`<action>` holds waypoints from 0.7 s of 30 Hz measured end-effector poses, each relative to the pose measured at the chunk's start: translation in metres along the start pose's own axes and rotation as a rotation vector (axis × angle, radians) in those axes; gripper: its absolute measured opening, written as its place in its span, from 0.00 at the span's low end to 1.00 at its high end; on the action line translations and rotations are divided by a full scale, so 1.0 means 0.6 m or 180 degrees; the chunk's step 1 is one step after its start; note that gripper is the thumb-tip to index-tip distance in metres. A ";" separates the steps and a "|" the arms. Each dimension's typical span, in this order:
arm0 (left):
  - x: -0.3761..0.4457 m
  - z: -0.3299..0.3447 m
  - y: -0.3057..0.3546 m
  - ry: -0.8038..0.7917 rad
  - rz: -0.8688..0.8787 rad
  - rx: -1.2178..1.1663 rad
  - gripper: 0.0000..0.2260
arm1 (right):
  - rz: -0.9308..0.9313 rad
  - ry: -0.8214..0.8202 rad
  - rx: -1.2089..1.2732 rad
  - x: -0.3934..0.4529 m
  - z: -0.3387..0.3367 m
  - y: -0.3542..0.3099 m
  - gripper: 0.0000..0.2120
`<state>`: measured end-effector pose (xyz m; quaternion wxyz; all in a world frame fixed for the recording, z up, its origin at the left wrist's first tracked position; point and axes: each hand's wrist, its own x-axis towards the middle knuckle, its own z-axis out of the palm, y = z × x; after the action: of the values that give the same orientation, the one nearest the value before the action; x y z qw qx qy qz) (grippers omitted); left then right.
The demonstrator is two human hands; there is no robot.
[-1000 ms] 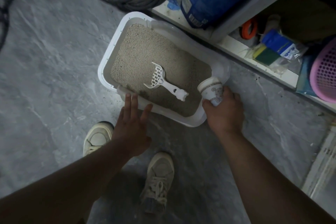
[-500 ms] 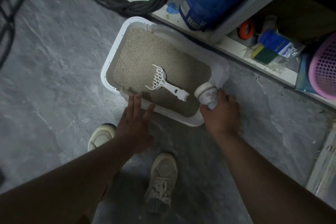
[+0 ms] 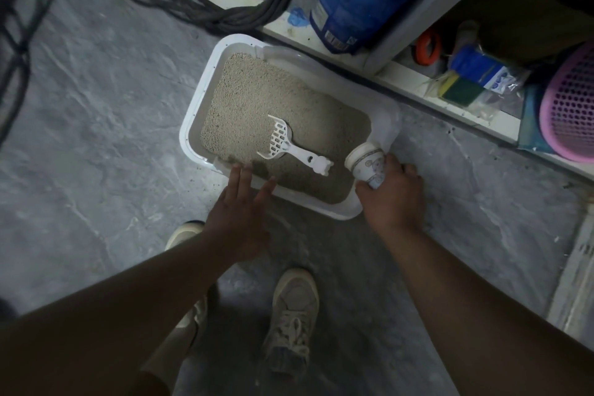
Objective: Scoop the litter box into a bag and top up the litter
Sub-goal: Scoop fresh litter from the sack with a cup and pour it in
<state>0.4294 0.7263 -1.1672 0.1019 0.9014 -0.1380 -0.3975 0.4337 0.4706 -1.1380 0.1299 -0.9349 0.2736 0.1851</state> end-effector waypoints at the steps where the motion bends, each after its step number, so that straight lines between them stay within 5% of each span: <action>1: 0.001 -0.002 0.001 -0.0017 -0.0018 -0.0009 0.49 | -0.0003 -0.0022 -0.0003 0.000 0.000 0.001 0.35; 15: -0.009 -0.051 0.006 0.0220 0.0061 -0.0455 0.44 | 0.0262 -0.0109 0.1149 -0.043 -0.024 0.029 0.28; 21: -0.094 -0.088 0.049 0.0331 -0.0114 -0.1299 0.42 | 0.0019 -0.0131 0.1522 -0.113 -0.070 -0.013 0.32</action>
<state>0.4271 0.7212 -1.0846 0.2823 0.8837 -0.0332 -0.3719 0.3968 0.4937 -1.0709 0.3526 -0.8727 0.3097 0.1344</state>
